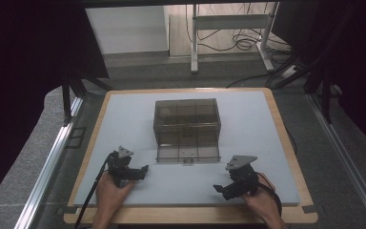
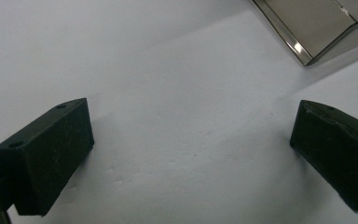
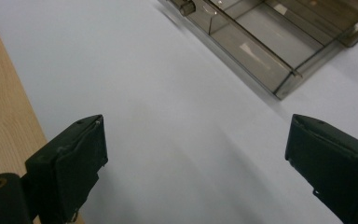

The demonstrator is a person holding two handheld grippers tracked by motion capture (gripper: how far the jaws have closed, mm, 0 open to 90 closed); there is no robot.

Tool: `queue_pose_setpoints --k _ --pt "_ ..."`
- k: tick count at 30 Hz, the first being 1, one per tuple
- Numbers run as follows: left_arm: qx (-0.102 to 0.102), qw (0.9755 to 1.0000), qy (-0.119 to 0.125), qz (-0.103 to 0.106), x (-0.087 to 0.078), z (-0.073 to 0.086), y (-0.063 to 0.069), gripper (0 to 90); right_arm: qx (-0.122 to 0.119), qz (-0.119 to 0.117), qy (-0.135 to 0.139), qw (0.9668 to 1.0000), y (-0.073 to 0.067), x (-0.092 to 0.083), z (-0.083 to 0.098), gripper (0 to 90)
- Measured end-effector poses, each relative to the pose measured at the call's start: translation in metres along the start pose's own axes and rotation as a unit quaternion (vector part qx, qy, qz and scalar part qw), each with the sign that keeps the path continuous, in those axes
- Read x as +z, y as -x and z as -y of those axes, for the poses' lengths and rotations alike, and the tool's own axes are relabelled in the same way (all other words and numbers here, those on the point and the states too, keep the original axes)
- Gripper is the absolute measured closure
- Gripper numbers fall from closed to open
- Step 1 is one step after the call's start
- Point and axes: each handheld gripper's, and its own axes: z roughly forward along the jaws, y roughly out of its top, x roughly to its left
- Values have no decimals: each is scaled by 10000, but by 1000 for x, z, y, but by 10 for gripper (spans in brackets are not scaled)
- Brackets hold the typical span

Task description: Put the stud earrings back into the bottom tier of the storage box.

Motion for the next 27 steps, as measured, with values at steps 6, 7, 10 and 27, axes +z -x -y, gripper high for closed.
queue_pose_setpoints --k 6,7,10,27 --pt "25 10000 1 -3 0 0 0 0 79 24 18 10000 1 -3 8 51" --pt "25 10000 1 -1 0 0 0 0 96 35 25 9999 1 -3 9 51" --pt "26 10000 1 -1 0 0 0 0 109 47 40 9999 1 -5 13 51" --pt "29 10000 0 -3 0 0 0 0 264 74 110 9996 -1 -6 31 51"
